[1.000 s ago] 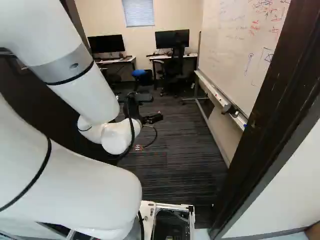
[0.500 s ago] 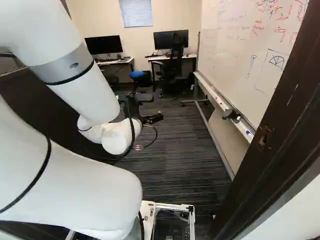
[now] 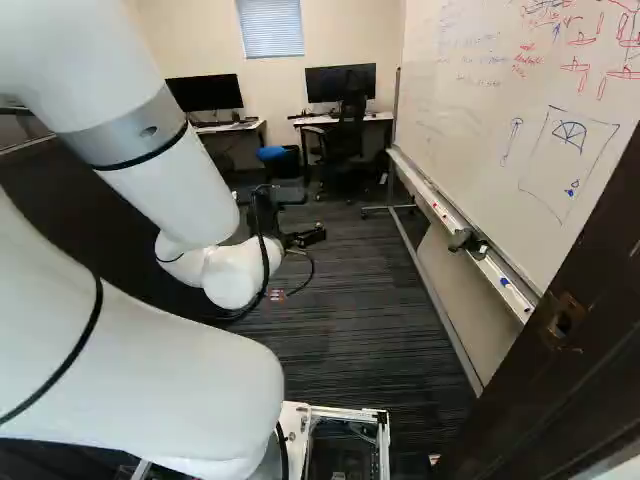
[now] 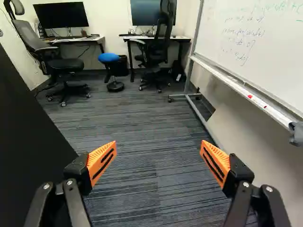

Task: Open the door and move inside

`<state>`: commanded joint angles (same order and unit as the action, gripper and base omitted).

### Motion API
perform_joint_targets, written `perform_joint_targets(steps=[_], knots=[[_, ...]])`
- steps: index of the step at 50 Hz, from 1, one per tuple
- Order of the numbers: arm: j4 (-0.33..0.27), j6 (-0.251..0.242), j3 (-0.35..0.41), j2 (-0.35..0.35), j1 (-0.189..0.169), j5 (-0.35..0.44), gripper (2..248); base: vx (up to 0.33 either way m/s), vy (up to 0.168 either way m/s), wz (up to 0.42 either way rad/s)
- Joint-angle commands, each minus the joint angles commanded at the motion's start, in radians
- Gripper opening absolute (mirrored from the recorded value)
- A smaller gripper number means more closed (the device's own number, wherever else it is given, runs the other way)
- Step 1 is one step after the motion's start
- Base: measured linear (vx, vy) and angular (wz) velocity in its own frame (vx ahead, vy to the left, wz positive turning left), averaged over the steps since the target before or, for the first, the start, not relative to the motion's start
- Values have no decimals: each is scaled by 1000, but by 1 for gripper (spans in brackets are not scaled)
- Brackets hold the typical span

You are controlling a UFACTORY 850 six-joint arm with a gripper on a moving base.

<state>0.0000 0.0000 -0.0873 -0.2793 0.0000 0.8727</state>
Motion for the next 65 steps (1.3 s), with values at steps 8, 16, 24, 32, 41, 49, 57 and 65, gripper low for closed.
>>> perform_joint_targets(steps=[8, 16, 24, 32, 41, 49, 57, 65], knots=[[0, 0, 0, 0, 0, 0, 247, 174, 2, -2], [0, 0, 0, 0, 0, 0, 247, 179, 1, -7], [0, 0, 0, 0, 0, 0, 247, 178, 2, -2], [0, 0, 0, 0, 0, 0, 247, 182, 1, -5], [0, 0, 0, 0, 0, 0, 247, 188, 5, -5], [0, 0, 0, 0, 0, 0, 247, 190, 3, -3], [0, 0, 0, 0, 0, 0, 247, 197, 2, -5], [0, 0, 0, 0, 0, 0, 247, 188, 2, -4]])
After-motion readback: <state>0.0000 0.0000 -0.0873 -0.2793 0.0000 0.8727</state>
